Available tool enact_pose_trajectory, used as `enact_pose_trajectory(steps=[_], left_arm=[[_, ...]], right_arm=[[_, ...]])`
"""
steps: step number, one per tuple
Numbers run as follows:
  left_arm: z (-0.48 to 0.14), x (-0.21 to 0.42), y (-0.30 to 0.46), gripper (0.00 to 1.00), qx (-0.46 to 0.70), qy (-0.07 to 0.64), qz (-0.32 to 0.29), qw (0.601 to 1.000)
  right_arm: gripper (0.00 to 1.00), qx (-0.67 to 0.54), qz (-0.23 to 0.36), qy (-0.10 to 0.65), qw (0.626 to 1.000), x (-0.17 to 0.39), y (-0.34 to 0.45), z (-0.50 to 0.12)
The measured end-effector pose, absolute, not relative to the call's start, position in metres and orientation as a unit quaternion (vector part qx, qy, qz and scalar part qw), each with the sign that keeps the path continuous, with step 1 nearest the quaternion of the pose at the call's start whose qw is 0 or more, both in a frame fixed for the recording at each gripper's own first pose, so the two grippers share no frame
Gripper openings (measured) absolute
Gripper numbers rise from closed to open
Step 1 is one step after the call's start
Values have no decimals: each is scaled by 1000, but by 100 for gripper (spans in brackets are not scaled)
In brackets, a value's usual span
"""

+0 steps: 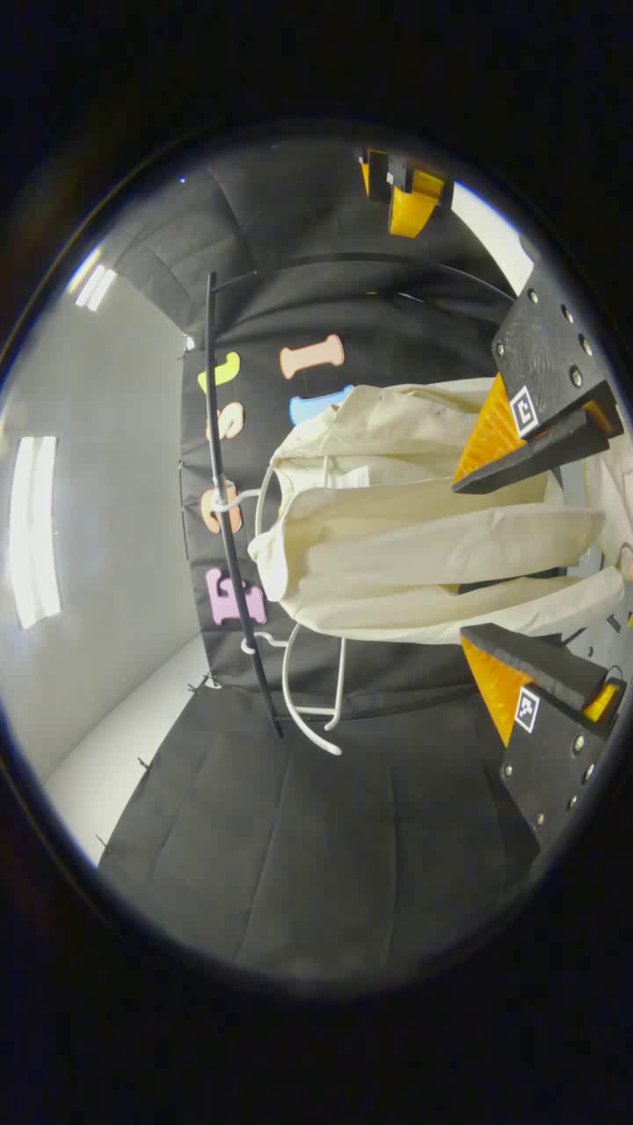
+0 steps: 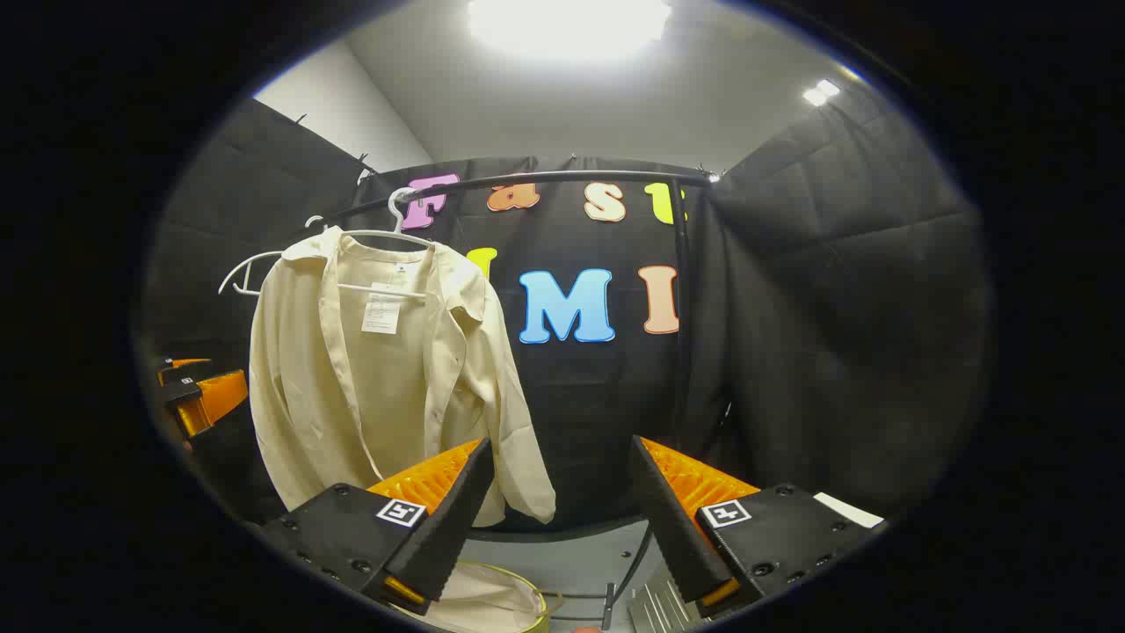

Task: Grasp the clothes on the hanger with both hands and then place them into the laundry hamper below.

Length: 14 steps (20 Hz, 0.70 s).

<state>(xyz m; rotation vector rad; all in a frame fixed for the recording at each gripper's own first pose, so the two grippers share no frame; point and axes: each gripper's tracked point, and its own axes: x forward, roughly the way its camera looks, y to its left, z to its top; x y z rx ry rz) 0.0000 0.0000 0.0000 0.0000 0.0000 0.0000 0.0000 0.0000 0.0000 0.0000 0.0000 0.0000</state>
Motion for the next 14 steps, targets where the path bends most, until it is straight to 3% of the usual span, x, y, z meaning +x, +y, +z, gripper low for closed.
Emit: enact_pose_trajectory(steps=[14], left_arm=[[2,-4,4,87,-3,-7,8,1000]], right_arm=[[98,6,-2,1,1000,4,-6,1]])
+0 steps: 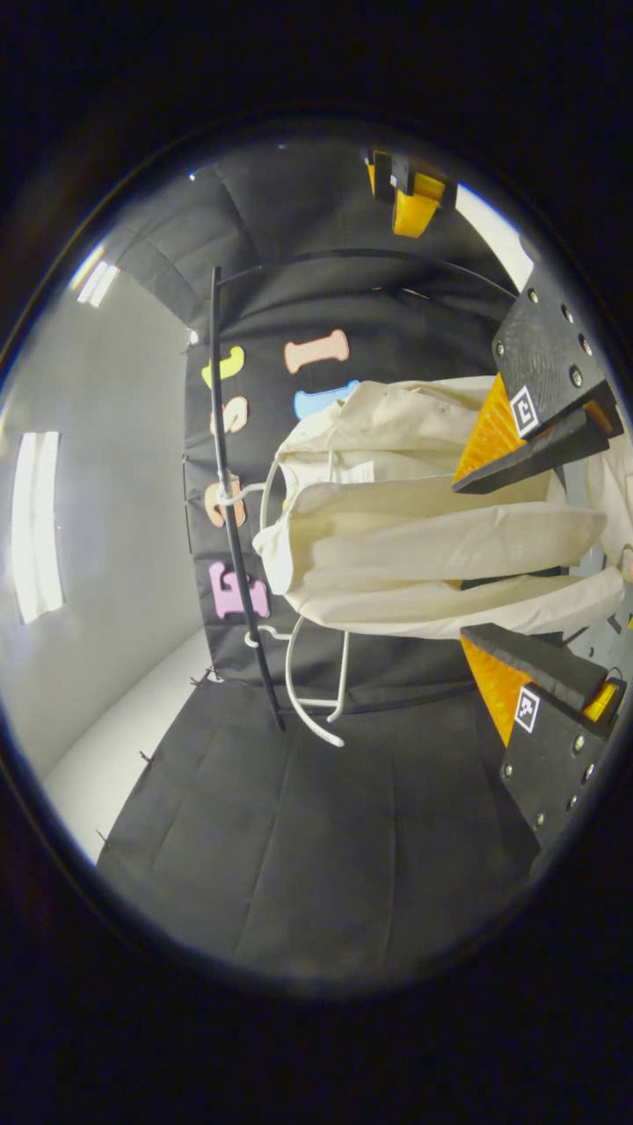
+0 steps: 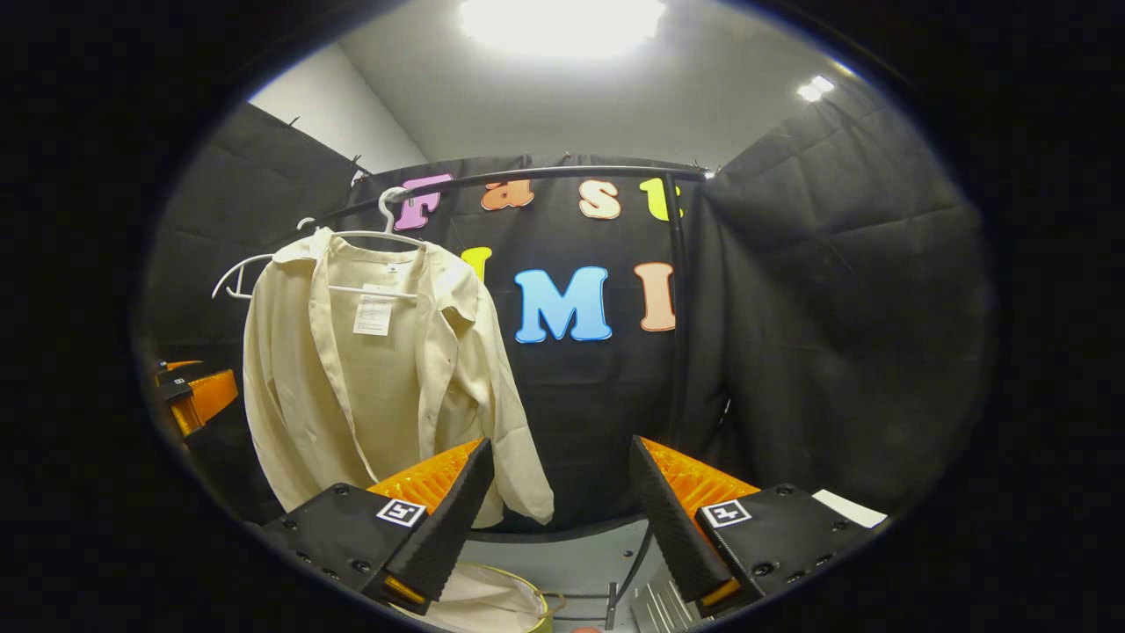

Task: Grasp the clothes on the hanger with both hands and then place them into the laundry hamper below.

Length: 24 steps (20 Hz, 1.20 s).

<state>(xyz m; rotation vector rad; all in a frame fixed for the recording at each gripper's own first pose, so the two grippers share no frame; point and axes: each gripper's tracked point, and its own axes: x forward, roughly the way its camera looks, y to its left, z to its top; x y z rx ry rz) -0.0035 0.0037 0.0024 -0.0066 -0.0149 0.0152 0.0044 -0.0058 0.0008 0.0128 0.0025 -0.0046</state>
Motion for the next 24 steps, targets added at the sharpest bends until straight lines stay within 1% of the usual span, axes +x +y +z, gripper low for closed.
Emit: enact_pose_trajectory(steps=[10,14,19,24], left_arm=[[11,-2,11,87,-10,-21,-4,1000],[17,10,7,87,-36,-24,-17,999],[30,32,-15,87,-35,-30,-15,999],[43,59,-40,87,-33,-36,10,999]], right_arm=[[98,0,22,-18,1000,15,32,20],[98,1,38,-26,999,33,53,26],[98,3,76,-39,996,72,66,44],[97,25,136,-36,990,116,79,54]])
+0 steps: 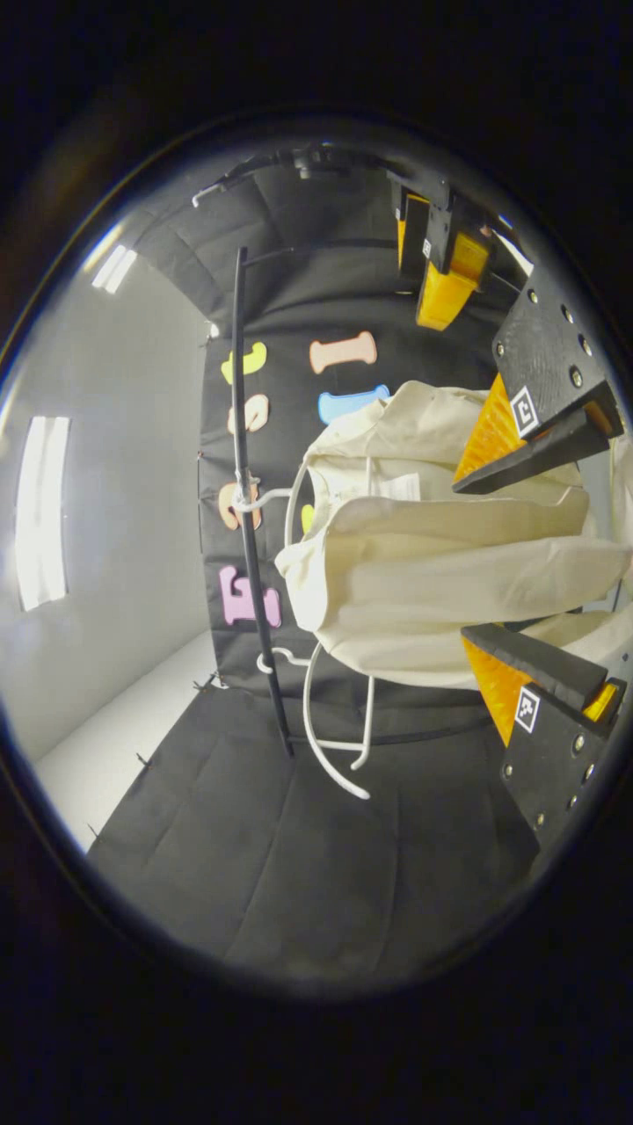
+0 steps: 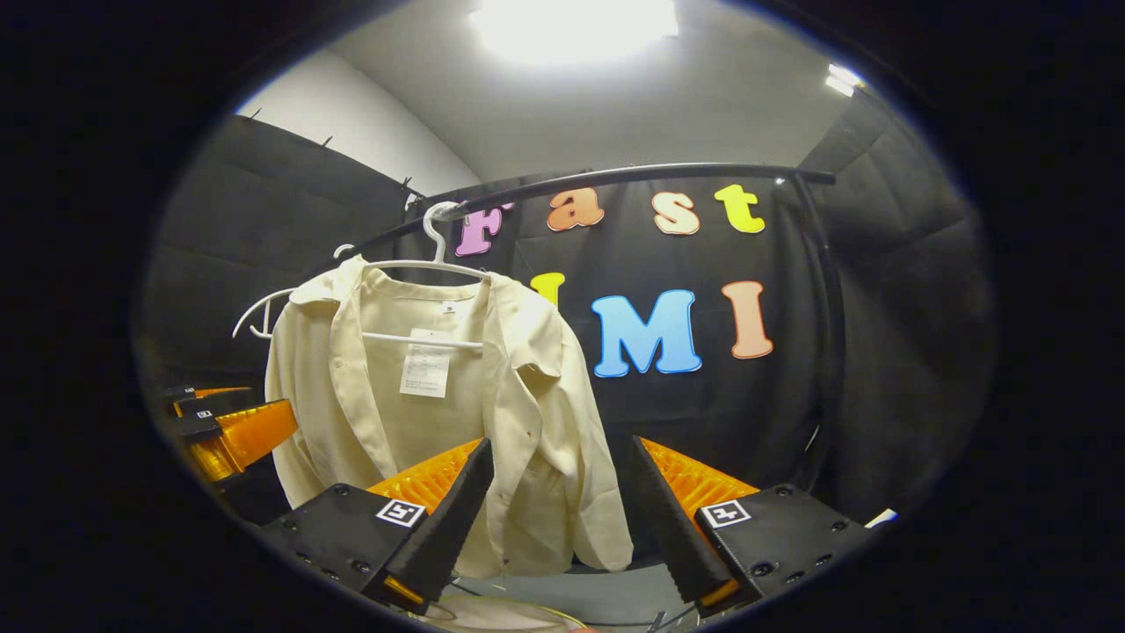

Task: Grasp the clothes on the hanger with both hands and then place them into the laundry hamper below.

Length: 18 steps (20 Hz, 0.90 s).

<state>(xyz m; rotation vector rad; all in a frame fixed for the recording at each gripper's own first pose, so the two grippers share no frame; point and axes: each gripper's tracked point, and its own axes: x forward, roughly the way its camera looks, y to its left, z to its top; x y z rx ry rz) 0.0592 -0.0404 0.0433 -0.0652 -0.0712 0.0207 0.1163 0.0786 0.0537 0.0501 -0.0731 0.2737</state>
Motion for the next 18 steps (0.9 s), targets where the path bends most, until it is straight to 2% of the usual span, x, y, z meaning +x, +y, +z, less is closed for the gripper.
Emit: enact_pose_trajectory(steps=[11,18], left_arm=[[39,135,-61,87,-7,-19,72,997],[33,170,-49,87,7,-11,122,992]], right_arm=[[94,62,246,-14,967,202,134,47],[98,78,271,13,959,251,169,35]])
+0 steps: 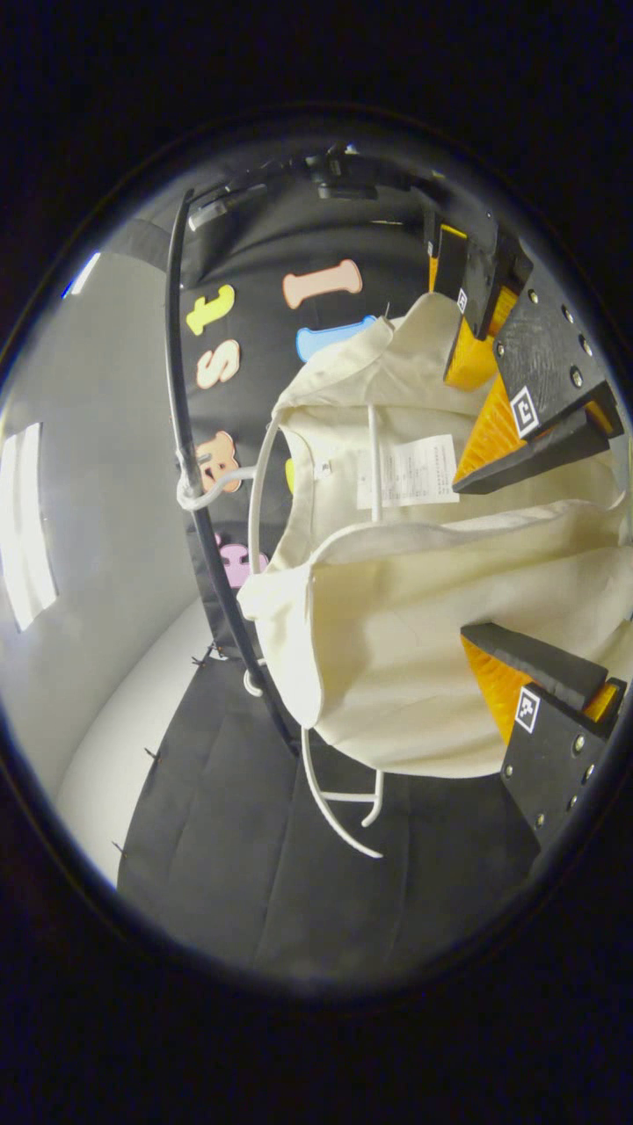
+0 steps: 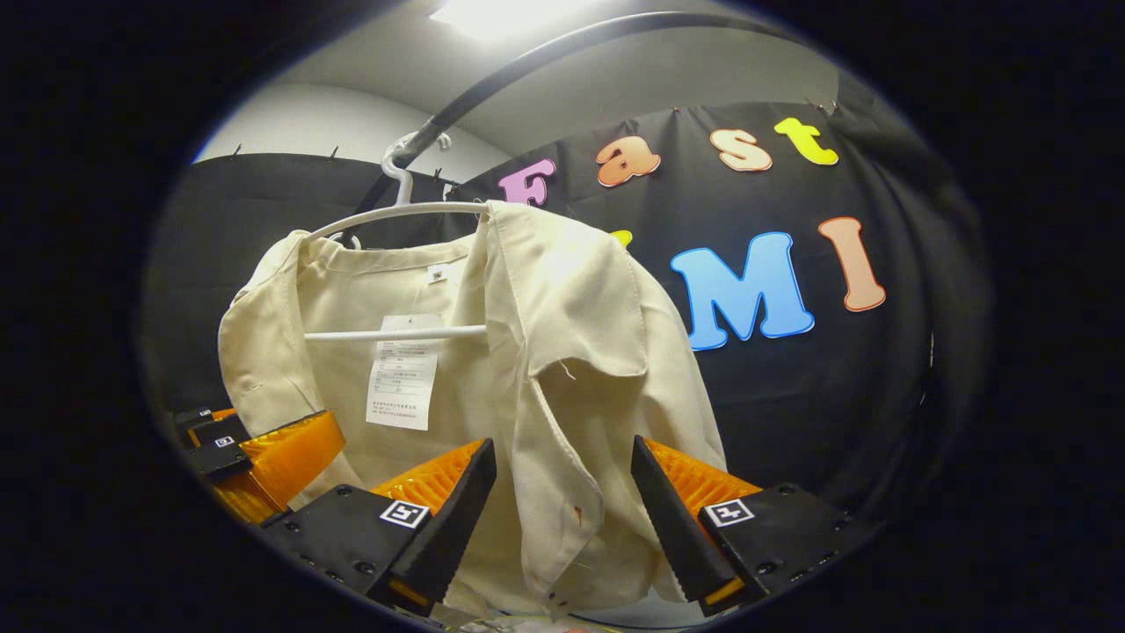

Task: Grasp the clothes on the hanger with both hands and then place them into the laundry hamper below.

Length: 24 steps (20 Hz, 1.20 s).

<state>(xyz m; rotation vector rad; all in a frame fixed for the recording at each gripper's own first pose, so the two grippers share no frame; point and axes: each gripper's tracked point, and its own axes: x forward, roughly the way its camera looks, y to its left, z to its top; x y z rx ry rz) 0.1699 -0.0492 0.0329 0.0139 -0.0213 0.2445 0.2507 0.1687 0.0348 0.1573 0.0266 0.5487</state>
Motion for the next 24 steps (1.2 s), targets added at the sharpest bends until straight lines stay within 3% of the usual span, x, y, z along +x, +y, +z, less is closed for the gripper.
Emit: enact_pose_trajectory(steps=[5,8,9,10,11,12,13,14,15,16,17,18,19,24], left_arm=[[29,187,-49,87,12,-7,148,989],[27,190,-49,87,4,0,154,988],[28,192,-46,84,2,1,161,987],[27,193,-45,76,-3,6,162,987],[23,195,-47,71,-10,15,160,987],[20,197,-49,70,-18,24,155,987],[16,198,-50,71,-23,32,151,988],[17,193,-39,71,-15,31,179,983],[13,190,-32,33,-15,33,188,981],[12,190,-33,17,-23,33,183,982],[12,186,-31,24,-24,30,195,980],[19,179,-28,18,-26,23,195,980],[21,177,-22,3,-24,17,203,979],[58,157,-10,1,13,-32,204,978]], right_arm=[[98,82,280,18,956,268,190,33],[84,85,282,27,955,274,197,31],[75,85,278,29,956,276,197,32],[52,83,275,29,958,279,198,33],[42,78,269,27,960,282,197,34],[31,74,264,25,961,283,195,35],[27,69,254,21,964,285,192,37],[11,65,250,18,966,284,190,38],[11,59,250,16,966,284,190,38],[5,52,250,13,967,283,191,39],[5,42,248,8,968,284,188,42],[5,34,238,-1,971,285,181,45],[5,25,218,-17,976,288,171,52],[4,-7,178,-75,981,288,140,81]])
